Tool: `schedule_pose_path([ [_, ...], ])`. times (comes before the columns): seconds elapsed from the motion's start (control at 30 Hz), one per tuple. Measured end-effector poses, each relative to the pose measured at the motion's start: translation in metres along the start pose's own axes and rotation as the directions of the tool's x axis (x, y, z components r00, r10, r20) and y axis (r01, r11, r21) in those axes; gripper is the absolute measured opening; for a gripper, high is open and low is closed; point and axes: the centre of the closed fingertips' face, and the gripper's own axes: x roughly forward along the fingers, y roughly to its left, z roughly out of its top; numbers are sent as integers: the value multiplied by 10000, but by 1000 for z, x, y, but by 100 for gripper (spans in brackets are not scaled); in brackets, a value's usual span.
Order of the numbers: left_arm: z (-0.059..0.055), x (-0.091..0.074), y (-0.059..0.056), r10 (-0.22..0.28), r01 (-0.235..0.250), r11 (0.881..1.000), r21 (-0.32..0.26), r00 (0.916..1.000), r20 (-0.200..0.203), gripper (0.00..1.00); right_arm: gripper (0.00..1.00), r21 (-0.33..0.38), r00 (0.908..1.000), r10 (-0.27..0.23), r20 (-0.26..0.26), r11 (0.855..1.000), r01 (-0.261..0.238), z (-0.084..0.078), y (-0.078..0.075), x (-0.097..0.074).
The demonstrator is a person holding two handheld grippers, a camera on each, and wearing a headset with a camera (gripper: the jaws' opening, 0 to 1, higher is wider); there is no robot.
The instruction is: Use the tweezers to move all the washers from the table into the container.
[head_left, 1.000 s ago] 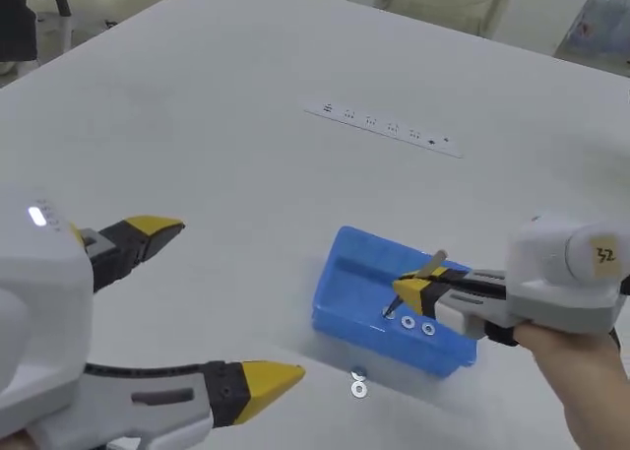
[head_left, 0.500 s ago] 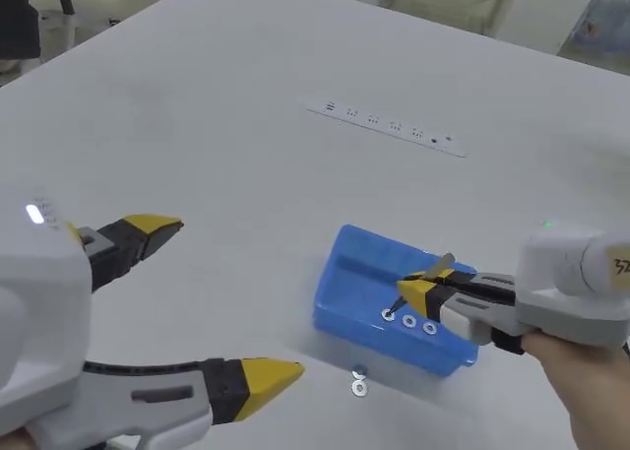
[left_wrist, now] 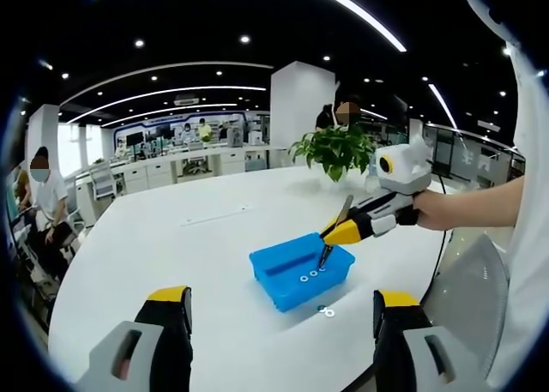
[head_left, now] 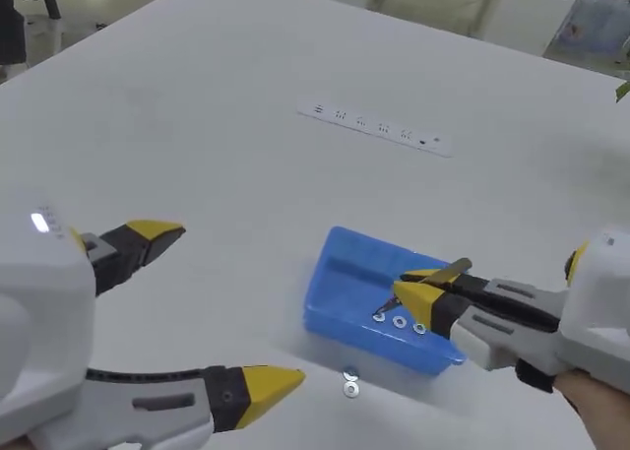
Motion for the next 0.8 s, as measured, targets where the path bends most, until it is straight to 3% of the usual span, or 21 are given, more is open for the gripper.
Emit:
schedule_pose_path([
  [0.27, 0, 1, -2, -87, 87, 9999, 59, 10000, -28, 89, 3, 320, 9946, 553, -878, 9981, -527, -39, 16, 15],
  [0.8, -2, 1, 0, -34, 34, 10000, 18, 10000, -55, 88, 3, 157, 9848, 571, -1639, 9983, -553, -64, 13, 27],
])
